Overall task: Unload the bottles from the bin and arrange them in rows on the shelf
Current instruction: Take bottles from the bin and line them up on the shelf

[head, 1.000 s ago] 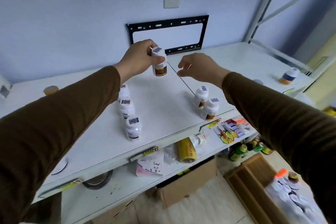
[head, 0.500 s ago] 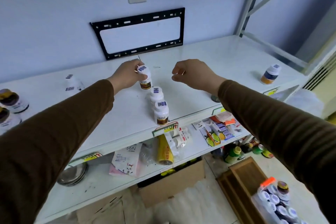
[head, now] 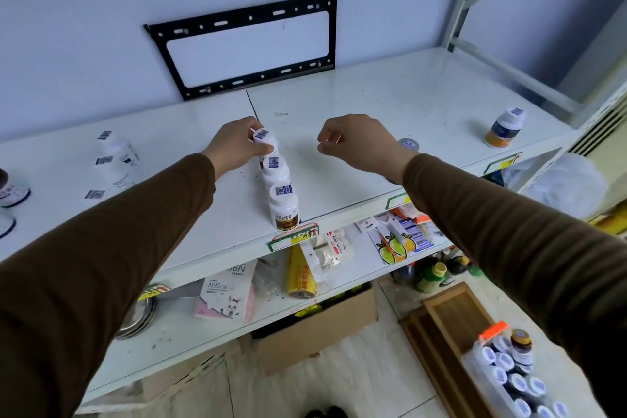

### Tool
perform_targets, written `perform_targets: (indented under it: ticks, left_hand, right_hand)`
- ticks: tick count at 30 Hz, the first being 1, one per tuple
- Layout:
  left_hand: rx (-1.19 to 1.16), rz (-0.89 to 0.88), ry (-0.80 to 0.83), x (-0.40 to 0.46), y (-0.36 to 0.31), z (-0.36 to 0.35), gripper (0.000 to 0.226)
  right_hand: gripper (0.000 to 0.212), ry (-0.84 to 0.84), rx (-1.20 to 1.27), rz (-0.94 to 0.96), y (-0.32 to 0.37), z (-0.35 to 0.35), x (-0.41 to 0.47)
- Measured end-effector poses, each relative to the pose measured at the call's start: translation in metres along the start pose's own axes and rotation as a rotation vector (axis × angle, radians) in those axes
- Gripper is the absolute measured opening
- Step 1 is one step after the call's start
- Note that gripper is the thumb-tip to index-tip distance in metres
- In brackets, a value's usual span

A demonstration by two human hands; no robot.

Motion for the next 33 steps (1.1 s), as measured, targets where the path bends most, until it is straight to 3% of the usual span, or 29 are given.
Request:
perform_targets:
  ticks: [10,18,27,33]
  left_hand:
    - [-0.052,0.034,-0.015,-0.004,-0.006,0.018,0.054]
    - [0.1,-0.311,-0.091,-0.037,-0.077,0.033,0.042]
    - [0.111,-0.517,0.035,-0.092,-0.166,-0.053,0.046]
    - [0.031,-0.516,0.153,-0.116,-0.222,-0.14,0.049]
  right_hand:
    - [0.019,-0.004,0.021,-0.038,0.004,-0.006,-0.003]
    - [0.039,-0.05,0.022,-0.046,-0.009,0.001,-0.038]
    - [0.054,-0.101,-0.022,-0.114,-0.071,0.018,-0.141]
    - [0.053,-0.108,-0.035,-0.196,-0.146,0.029,-0.216]
Point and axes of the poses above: each hand's wrist, its own x-axis towards the middle knuckle, its own z-axis out of the back of the hand, y = z × x, the point moved 3 cm from there along x, towards the middle knuckle, and after that the axes turned 4 degrees about -z, right-handed, at the moved point
